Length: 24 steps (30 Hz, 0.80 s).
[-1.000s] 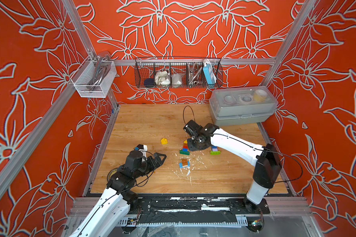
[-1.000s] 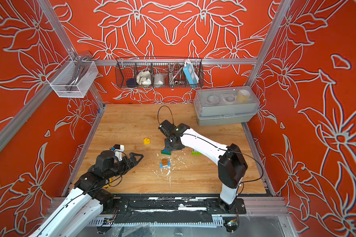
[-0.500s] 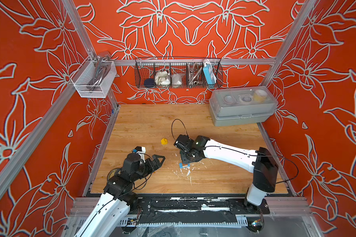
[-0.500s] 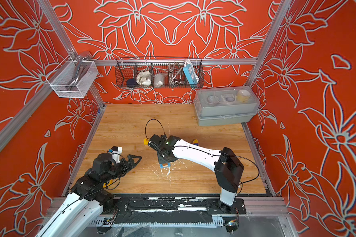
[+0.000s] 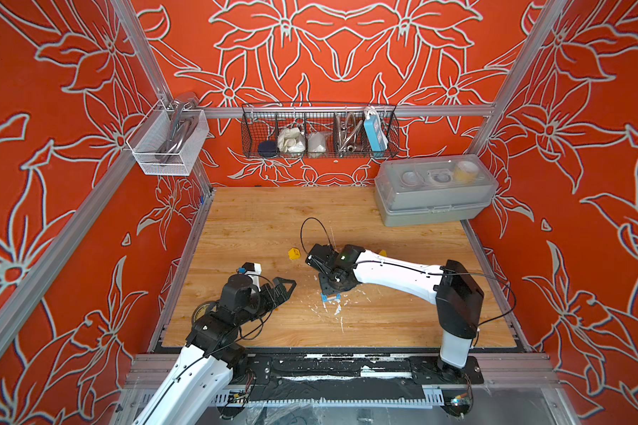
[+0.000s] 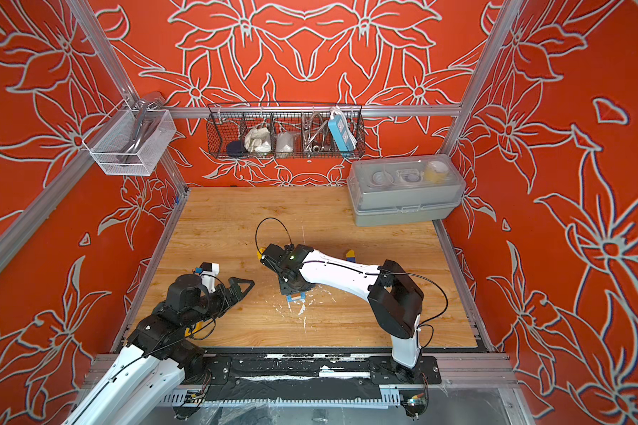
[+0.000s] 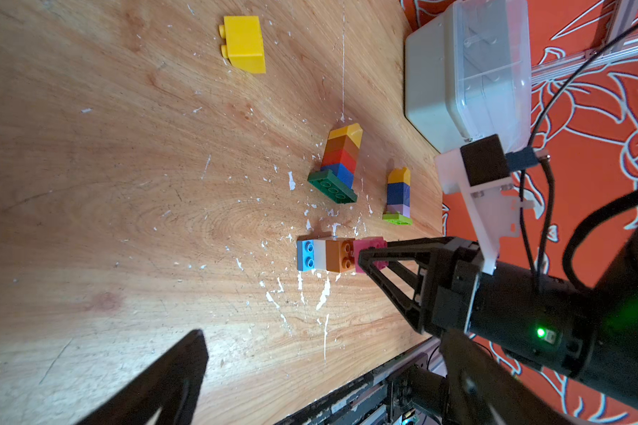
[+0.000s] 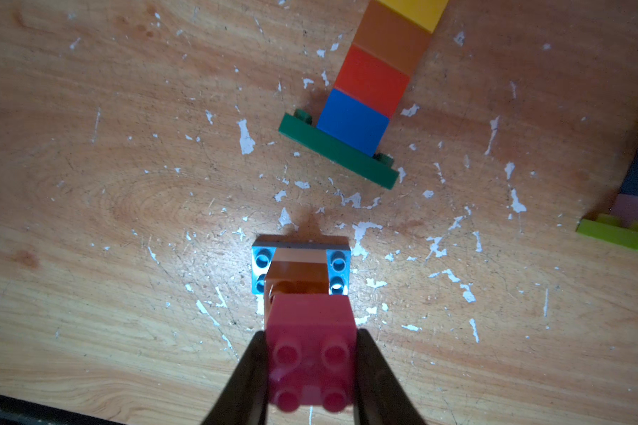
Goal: Assemble the number 1 with lego
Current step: Assemble the lego brick with the lego brick.
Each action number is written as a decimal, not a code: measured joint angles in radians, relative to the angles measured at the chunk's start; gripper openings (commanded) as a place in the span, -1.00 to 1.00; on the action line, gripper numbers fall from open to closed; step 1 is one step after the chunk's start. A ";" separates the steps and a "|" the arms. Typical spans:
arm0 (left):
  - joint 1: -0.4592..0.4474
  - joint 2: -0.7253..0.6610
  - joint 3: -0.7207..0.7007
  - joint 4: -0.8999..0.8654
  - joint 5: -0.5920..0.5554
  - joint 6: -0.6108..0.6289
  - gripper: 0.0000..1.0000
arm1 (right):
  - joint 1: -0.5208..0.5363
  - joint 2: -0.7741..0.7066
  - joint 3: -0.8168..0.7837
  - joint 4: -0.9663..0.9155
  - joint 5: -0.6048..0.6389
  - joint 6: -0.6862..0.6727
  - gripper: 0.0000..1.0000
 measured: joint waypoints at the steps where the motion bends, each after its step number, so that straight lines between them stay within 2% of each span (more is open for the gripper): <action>1: 0.000 0.004 0.000 0.000 0.000 0.000 0.99 | 0.000 0.003 0.000 0.002 -0.001 0.000 -0.74; 24: 0.000 0.020 0.000 0.005 0.008 0.000 0.99 | 0.015 0.032 0.010 0.014 0.001 0.010 -0.75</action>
